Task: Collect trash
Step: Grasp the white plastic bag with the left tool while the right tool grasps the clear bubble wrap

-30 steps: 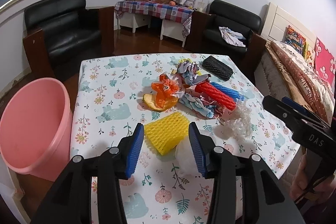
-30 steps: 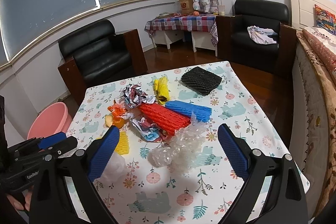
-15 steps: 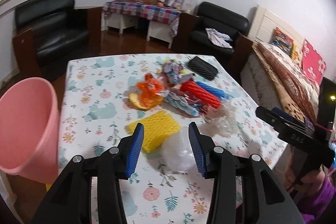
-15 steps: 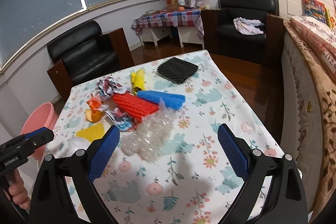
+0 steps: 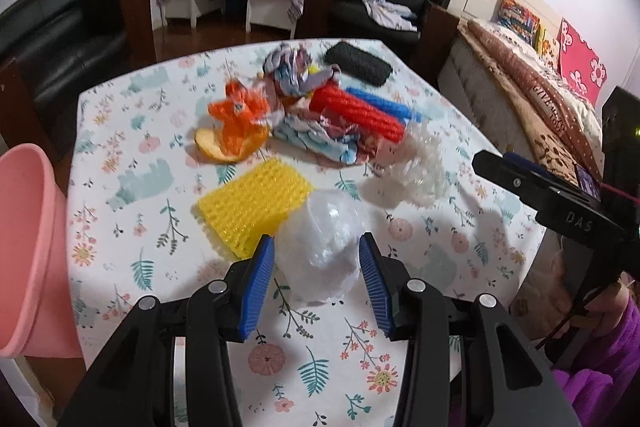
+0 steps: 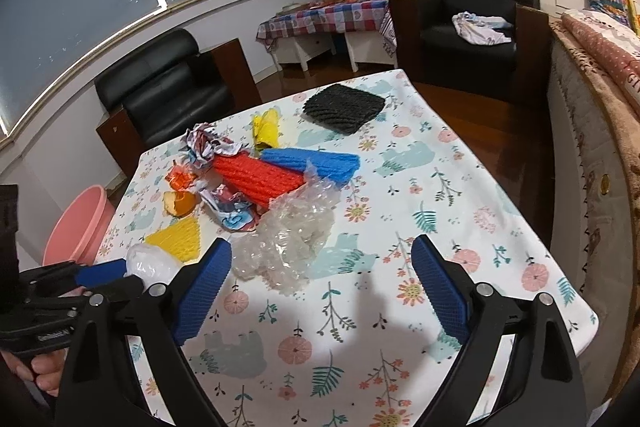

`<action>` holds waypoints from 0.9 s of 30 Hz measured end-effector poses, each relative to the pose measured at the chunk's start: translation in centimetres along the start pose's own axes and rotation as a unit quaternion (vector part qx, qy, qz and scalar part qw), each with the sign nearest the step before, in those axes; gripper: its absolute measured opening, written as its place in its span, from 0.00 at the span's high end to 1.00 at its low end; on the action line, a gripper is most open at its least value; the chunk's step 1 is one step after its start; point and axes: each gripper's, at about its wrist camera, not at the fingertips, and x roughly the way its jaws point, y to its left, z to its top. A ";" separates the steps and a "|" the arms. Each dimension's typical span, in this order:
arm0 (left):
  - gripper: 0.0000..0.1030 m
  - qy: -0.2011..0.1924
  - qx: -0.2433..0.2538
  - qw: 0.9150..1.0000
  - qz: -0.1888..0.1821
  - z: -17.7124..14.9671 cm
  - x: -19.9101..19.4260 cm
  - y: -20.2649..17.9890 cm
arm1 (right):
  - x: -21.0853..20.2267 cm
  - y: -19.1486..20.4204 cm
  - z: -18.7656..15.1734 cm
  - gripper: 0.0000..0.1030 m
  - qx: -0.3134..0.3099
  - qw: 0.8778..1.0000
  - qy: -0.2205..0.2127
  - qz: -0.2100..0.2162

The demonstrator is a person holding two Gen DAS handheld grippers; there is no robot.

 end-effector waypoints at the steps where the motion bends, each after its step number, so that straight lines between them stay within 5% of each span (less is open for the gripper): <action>1: 0.59 0.005 0.002 1.000 -0.002 0.0 0.3 -0.1 | 0.2 0.1 0.1 0.11 -0.002 1.000 0.002 0.002; 6: 0.75 0.009 0.011 1.000 -0.008 -0.2 0.5 -0.4 | 1.4 0.7 0.4 0.13 -0.005 1.000 0.020 0.011; 15: 0.77 -0.027 0.005 0.999 -0.018 0.1 -1.3 0.2 | 4.4 1.7 0.8 0.27 -0.003 0.998 0.065 0.009; 20: 0.77 -0.038 -0.003 0.999 -0.019 0.1 -2.1 0.6 | 5.7 2.6 0.8 0.43 -0.006 0.996 0.086 0.009; 27: 0.77 -0.055 -0.007 0.998 -0.022 0.0 -3.0 1.0 | 5.1 3.7 0.6 0.57 -0.025 0.996 0.083 0.005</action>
